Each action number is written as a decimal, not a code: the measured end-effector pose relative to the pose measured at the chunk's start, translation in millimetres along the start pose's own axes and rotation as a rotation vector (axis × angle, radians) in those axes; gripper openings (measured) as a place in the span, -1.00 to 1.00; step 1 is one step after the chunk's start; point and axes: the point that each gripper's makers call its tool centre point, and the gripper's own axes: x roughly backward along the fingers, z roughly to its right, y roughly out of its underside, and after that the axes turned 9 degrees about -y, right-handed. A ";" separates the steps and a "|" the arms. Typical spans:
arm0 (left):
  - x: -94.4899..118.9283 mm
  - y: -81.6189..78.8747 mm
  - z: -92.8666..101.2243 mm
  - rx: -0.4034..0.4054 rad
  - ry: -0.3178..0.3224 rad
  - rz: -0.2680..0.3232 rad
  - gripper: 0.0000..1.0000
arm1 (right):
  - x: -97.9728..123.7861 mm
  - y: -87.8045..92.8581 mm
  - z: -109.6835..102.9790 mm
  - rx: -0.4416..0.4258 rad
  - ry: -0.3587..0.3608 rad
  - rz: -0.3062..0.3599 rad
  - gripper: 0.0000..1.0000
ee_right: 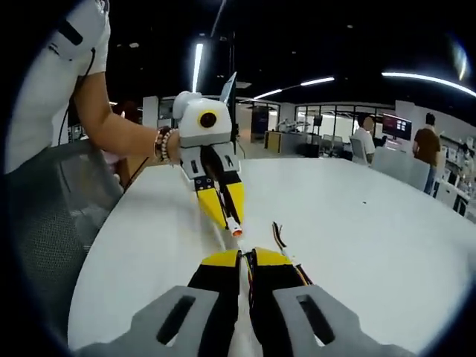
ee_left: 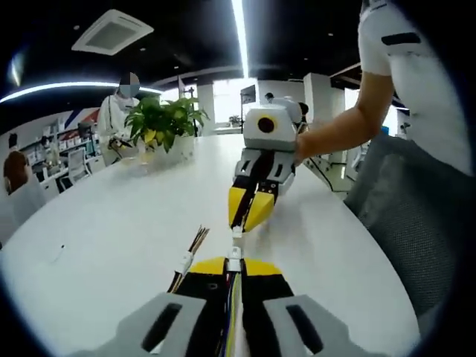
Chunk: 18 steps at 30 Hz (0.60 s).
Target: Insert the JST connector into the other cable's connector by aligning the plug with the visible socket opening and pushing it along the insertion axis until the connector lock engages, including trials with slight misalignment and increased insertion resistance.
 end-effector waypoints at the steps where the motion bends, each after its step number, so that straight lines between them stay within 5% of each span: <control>1: 0.1 0.2 1.2 -0.002 0.008 0.001 -1.00 | 0.2 -3.1 -0.6 0.004 -0.001 0.007 -0.97; 18: 3.8 0.3 -2.5 0.002 0.016 0.006 -1.00 | -7.8 -4.0 -3.1 0.020 -0.001 -0.002 -0.96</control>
